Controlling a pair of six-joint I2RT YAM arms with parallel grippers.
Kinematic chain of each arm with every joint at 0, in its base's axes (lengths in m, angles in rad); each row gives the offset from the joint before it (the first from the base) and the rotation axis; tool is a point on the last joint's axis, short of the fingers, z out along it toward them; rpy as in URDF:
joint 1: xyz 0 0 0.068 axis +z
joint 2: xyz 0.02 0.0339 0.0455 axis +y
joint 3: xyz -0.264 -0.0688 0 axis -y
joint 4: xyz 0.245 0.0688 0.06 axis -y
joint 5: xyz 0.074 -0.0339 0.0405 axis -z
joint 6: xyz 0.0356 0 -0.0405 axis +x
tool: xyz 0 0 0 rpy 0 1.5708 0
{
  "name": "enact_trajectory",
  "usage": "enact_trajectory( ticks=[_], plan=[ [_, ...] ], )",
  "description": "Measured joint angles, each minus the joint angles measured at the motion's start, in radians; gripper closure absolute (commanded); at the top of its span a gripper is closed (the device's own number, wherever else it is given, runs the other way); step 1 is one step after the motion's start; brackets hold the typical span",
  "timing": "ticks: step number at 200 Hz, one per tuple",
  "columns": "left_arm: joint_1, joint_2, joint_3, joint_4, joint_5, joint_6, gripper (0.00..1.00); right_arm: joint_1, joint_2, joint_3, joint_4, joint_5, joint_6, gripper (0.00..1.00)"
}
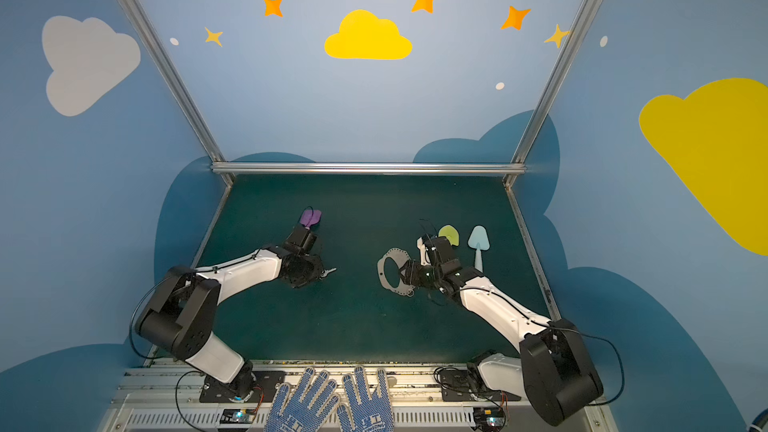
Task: Put the keys on the keyring
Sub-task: 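Lower left gripper and pinch the small ring of the blue-tagged keys, then lift the keys with left gripper while right gripper rises to meet it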
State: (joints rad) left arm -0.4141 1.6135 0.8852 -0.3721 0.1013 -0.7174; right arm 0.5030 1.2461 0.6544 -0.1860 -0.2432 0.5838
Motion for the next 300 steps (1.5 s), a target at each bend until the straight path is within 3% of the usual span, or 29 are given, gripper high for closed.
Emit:
enact_trajectory(
  ticks=[69, 134, 182, 222, 263, 300],
  plan=[
    [-0.001, -0.071, 0.170, -0.135, 0.030, 0.098, 0.96, 0.003, 0.000, 0.052, -0.014, -0.040, -0.043, 0.45],
    [-0.018, -0.132, 0.430, -0.201, 0.283, 0.320, 0.96, 0.002, -0.047, 0.100, 0.165, -0.287, -0.121, 0.52],
    [-0.052, -0.248, 0.363, -0.113, 0.410, 0.396, 0.93, -0.031, -0.040, 0.119, 0.348, -0.467, -0.045, 0.60],
    [-0.054, -0.325, 0.289, 0.009, 0.474, 0.391, 0.95, -0.045, 0.019, 0.150, 0.542, -0.607, 0.090, 0.53],
    [-0.061, -0.340, 0.234, 0.123, 0.513, 0.364, 0.95, -0.042, 0.070, 0.150, 0.684, -0.664, 0.202, 0.63],
    [-0.067, -0.346, 0.197, 0.212, 0.527, 0.323, 0.96, -0.024, 0.121, 0.162, 0.776, -0.687, 0.274, 0.62]
  ],
)
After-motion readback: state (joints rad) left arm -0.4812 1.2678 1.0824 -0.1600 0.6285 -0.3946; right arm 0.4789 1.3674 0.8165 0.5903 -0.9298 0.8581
